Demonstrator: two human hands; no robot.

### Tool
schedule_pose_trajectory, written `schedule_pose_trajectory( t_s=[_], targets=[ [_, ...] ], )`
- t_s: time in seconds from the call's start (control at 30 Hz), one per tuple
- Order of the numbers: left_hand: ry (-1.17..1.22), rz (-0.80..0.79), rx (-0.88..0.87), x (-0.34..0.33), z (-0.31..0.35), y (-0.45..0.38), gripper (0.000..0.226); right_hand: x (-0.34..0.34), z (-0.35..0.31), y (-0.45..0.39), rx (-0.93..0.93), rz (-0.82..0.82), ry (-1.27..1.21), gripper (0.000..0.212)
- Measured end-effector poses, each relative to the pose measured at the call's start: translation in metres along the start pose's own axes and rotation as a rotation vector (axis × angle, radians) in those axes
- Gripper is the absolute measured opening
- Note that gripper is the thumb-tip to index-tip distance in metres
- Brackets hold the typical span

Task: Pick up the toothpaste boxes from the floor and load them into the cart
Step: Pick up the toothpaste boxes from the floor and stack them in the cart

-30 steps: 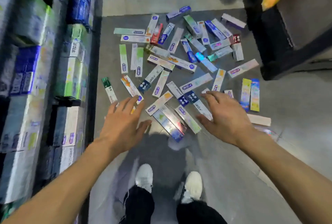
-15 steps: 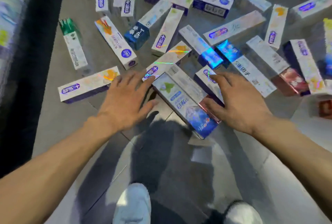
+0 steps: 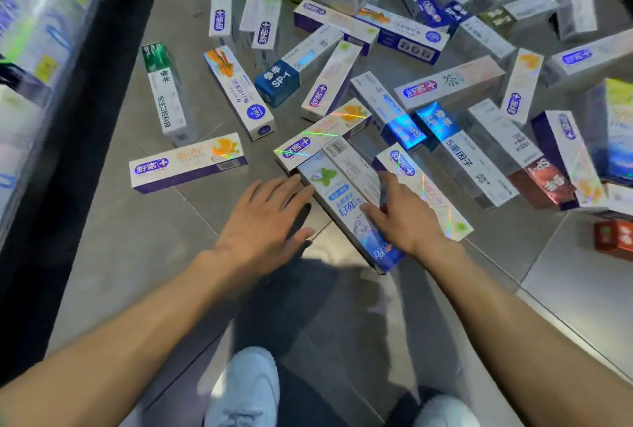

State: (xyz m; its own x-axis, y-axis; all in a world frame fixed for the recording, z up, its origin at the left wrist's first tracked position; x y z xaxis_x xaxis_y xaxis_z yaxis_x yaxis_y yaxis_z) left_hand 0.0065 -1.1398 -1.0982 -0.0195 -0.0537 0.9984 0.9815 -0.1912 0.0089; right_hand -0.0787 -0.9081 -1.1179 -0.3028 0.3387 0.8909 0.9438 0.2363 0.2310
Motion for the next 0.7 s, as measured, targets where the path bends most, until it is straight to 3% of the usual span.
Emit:
schedule_pose_trajectory(
  t_s=[0.17, 0.37, 0.53, 0.63, 0.7],
  targets=[
    [0.019, 0.032, 0.084, -0.001, -0.015, 0.003, 0.072, -0.005, 0.004, 0.002, 0.015, 0.017, 0.002, 0.054],
    [0.271, 0.026, 0.279, -0.011, 0.009, 0.003, 0.069, -0.003, 0.010, 0.025, -0.176, 0.148, -0.330, 0.042],
    [0.691, 0.071, 0.662, -0.030, 0.040, -0.010, 0.074, 0.010, 0.018, 0.036, -0.350, 0.262, -0.714, 0.038],
    [0.851, 0.085, 0.864, -0.041, 0.062, -0.031, 0.072, 0.030, 0.029, 0.041, -0.343, 0.310, -0.796, 0.037],
    [0.885, 0.104, 0.944, -0.046, 0.073, -0.045, 0.084, 0.038, 0.037, 0.047, -0.338, 0.325, -0.837, 0.035]
  ],
)
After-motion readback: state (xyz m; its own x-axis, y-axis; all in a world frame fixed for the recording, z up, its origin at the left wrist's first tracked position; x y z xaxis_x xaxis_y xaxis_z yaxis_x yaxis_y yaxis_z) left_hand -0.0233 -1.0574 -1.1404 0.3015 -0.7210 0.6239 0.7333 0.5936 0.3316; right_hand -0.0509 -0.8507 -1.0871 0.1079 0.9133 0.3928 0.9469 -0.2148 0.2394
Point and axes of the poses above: each hand's wrist, its own y-axis away from the middle knuckle, its own x-axis out of the back of the hand, z = x × y, the point moved 2 cm from there along -y, towards the middle knuckle, and after that the axes turned 11 degrees about z, right-handed, at the moved point
